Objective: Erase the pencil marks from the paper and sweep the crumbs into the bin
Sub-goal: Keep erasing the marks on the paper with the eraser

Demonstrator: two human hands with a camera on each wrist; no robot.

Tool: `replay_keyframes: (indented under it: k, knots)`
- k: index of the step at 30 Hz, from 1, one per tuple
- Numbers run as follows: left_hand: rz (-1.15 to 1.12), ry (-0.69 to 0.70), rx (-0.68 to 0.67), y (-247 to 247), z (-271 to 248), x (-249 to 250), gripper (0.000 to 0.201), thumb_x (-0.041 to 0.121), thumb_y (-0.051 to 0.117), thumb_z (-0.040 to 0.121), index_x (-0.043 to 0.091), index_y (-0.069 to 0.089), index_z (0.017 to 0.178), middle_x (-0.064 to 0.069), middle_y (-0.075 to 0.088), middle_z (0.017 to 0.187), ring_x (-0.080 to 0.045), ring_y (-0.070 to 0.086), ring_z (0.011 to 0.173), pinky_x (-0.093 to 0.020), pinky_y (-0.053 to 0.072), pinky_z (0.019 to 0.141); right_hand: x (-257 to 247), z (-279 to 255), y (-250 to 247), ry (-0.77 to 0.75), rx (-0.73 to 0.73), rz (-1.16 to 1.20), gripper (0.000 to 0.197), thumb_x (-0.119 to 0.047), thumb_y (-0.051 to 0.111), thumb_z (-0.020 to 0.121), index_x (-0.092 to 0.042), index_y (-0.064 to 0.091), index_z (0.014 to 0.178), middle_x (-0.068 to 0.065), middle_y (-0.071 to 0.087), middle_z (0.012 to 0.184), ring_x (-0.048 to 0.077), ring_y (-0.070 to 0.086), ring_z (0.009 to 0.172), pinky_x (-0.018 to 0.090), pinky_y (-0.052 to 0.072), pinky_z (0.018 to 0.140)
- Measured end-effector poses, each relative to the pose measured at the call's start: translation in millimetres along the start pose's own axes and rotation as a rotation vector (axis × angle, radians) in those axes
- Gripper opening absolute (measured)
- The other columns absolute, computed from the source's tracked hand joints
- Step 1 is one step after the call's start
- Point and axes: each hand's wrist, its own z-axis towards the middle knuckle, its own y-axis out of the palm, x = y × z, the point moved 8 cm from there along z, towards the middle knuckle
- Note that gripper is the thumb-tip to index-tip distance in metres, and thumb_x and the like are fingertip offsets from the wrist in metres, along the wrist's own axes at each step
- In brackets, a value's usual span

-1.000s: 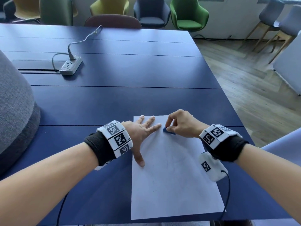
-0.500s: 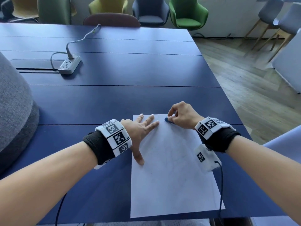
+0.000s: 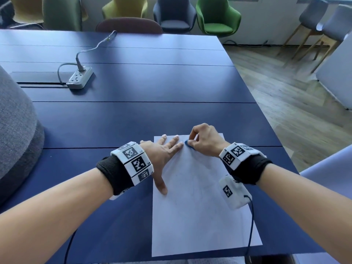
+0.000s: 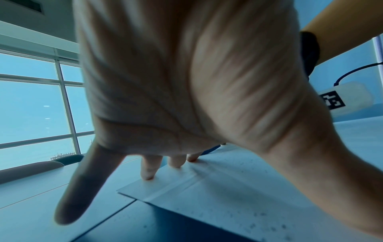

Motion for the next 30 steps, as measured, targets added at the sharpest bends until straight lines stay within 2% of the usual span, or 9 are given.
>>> replay_keyframes:
  k: [4,6,8,12,15,17,22,27,30]
  knots:
    - [0.001,0.005,0.002,1,-1,0,0.155,0.069,0.085,0.046,0.031,-0.022,0.151,0.013,-0.029,0.157,-0.022,-0.020,0.148,-0.066,0.031,0.105,10,7,-13,0.069,0.051,0.011,0.010,-0.025,0.069,0.083,-0.016,0.067,0.079,0.000,0.063,0.088,0.018,0.062,0.087,0.030,0.053,0.078]
    - [-0.004,0.007,0.007,2,-1,0,0.154,0.068,0.085,0.046,0.032,-0.022,0.151,0.013,-0.029,0.158,-0.023,-0.020,0.148,-0.066,0.031,0.105,4,2,-8,0.016,0.012,-0.001,0.011,-0.024,0.069,0.084,-0.014,0.068,0.082,-0.002,0.059,0.084,0.018,0.061,0.085,0.017,0.048,0.067]
    - [-0.005,0.013,0.011,1,0,1,0.153,0.067,0.085,0.046,0.034,-0.023,0.150,0.011,-0.028,0.158,-0.025,-0.019,0.148,-0.068,0.030,0.105,-2,-6,-2,-0.041,-0.052,-0.048,0.012,-0.025,0.068,0.085,-0.013,0.069,0.085,-0.004,0.057,0.081,0.014,0.057,0.079,0.006,0.036,0.052]
    - [-0.004,0.020,-0.005,2,1,1,0.151,0.066,0.086,0.048,0.042,-0.025,0.147,0.009,-0.029,0.158,-0.027,-0.021,0.147,-0.070,0.027,0.104,8,-12,-11,-0.036,0.019,0.000,0.009,-0.023,0.069,0.083,-0.015,0.068,0.079,-0.005,0.058,0.074,0.014,0.057,0.071,0.026,0.047,0.068]
    - [-0.005,0.014,-0.012,3,1,0,0.150,0.066,0.085,0.048,0.043,-0.025,0.147,0.009,-0.030,0.158,-0.026,-0.021,0.147,-0.072,0.024,0.105,0,-32,8,-0.107,-0.124,-0.001,0.007,-0.019,0.071,0.082,-0.014,0.069,0.077,-0.007,0.058,0.064,0.004,0.053,0.057,0.020,0.041,0.059]
    - [0.000,0.010,-0.019,4,0,1,0.150,0.066,0.085,0.049,0.042,-0.026,0.147,0.009,-0.031,0.157,-0.026,-0.022,0.147,-0.072,0.022,0.105,-8,-43,18,-0.137,-0.235,-0.019,0.009,-0.018,0.071,0.082,-0.019,0.068,0.074,-0.008,0.055,0.060,0.005,0.051,0.054,0.017,0.039,0.055]
    - [-0.025,0.017,-0.035,4,-1,0,0.149,0.066,0.085,0.049,0.044,-0.027,0.145,0.012,-0.032,0.156,-0.024,-0.024,0.146,-0.074,0.018,0.105,-1,-27,-2,-0.068,-0.081,-0.015,0.005,-0.019,0.069,0.083,-0.015,0.070,0.082,-0.008,0.056,0.067,0.005,0.053,0.062,0.022,0.043,0.064]
    - [-0.012,0.010,-0.039,3,-2,1,0.149,0.066,0.085,0.050,0.044,-0.028,0.145,0.012,-0.034,0.156,-0.024,-0.025,0.146,-0.071,0.021,0.107,-6,-58,26,-0.134,-0.363,-0.046,0.007,-0.017,0.070,0.082,-0.023,0.070,0.077,-0.008,0.056,0.064,0.006,0.050,0.056,0.017,0.039,0.053]
    - [-0.031,0.016,-0.043,3,-3,0,0.148,0.066,0.085,0.050,0.045,-0.027,0.145,0.013,-0.035,0.155,-0.023,-0.027,0.145,-0.067,0.027,0.107,-6,-44,13,-0.124,-0.177,-0.026,0.005,-0.015,0.069,0.083,-0.019,0.070,0.080,-0.010,0.054,0.065,0.005,0.050,0.059,0.022,0.040,0.060]
